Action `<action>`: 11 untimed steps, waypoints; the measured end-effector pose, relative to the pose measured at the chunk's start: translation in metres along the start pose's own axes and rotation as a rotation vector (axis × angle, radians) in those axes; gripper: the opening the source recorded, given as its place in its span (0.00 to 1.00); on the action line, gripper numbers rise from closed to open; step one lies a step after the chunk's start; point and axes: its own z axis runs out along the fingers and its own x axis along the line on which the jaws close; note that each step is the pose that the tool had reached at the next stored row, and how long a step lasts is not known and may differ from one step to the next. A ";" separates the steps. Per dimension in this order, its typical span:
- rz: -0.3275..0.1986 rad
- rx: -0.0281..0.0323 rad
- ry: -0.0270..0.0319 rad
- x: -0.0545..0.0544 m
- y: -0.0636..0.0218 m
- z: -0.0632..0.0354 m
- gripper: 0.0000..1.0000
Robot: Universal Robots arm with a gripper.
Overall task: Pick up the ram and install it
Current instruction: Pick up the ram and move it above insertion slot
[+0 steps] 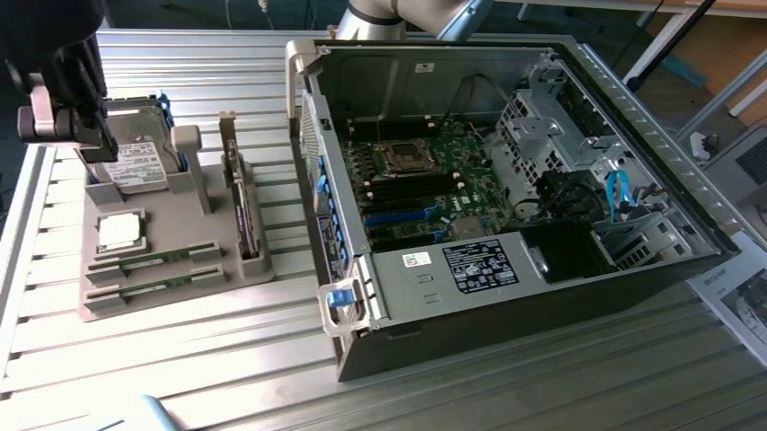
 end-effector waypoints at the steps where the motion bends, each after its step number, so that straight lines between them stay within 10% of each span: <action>1: 0.000 0.0000 0.0000 0.002 0.0000 0.0020 0.10; 11: 0.000 0.0002 -0.0001 0.017 -0.0005 0.0200 0.10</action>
